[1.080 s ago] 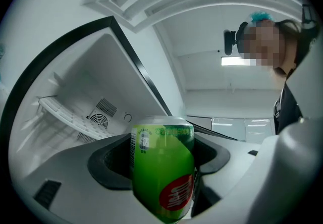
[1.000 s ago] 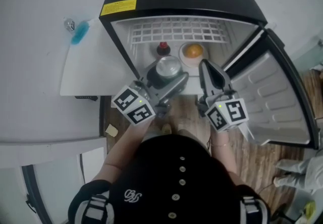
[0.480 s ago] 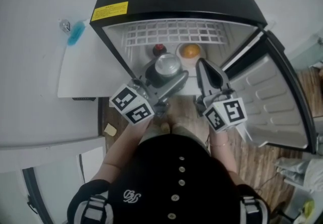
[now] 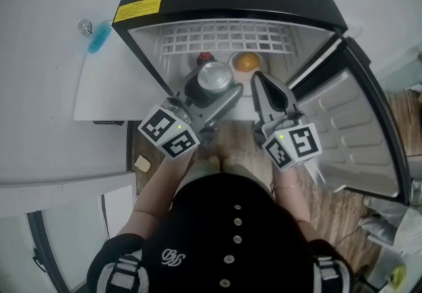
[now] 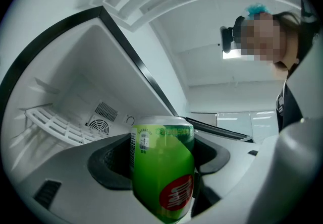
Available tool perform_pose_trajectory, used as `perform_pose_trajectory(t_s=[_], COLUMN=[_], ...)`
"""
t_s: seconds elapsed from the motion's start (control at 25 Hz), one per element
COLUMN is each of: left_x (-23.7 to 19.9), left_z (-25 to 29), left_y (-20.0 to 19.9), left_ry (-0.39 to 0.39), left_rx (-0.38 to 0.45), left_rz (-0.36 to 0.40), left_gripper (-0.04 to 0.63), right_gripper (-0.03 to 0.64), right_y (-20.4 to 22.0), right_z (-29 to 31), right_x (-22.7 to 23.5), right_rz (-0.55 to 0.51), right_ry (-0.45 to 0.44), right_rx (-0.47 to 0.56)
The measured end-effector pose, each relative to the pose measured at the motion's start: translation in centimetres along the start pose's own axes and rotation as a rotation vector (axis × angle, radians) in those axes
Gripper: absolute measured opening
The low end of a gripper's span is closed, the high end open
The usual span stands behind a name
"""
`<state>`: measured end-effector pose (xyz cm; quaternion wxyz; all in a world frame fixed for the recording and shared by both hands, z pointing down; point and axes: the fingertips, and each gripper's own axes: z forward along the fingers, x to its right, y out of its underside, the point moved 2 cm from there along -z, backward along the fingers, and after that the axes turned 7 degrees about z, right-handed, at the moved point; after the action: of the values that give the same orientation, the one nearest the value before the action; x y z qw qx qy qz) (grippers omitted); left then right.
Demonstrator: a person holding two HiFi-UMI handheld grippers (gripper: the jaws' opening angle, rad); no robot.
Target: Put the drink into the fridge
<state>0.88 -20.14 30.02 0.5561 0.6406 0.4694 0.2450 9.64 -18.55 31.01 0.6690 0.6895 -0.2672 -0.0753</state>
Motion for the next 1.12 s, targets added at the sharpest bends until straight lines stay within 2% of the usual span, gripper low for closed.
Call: perform_pose_trajectory(t_s=[0.32, 0.6, 1.12], left_x=[-0.5, -0.7, -3.3], left_z=[1.1, 2.9, 5.9], left_y=[-1.1, -2.3, -4.3], left_ry=[-0.04, -0.011, -0.045], left_rx=[-0.009, 0.007, 0.019], left_rz=[0.053, 0.098, 0.155], left_gripper=[0.344, 0.345, 0.345], right_gripper=[0.008, 0.008, 0.008], right_y=[-0.3, -0.8, -1.5], right_z=[0.5, 0.9, 2.3], right_x=[0.1, 0.9, 2.1], right_rz=[-0.002, -0.005, -0.03], right_ry=[-0.02, -0.03, -0.053], right_rx=[-0.005, 0.013, 0.017])
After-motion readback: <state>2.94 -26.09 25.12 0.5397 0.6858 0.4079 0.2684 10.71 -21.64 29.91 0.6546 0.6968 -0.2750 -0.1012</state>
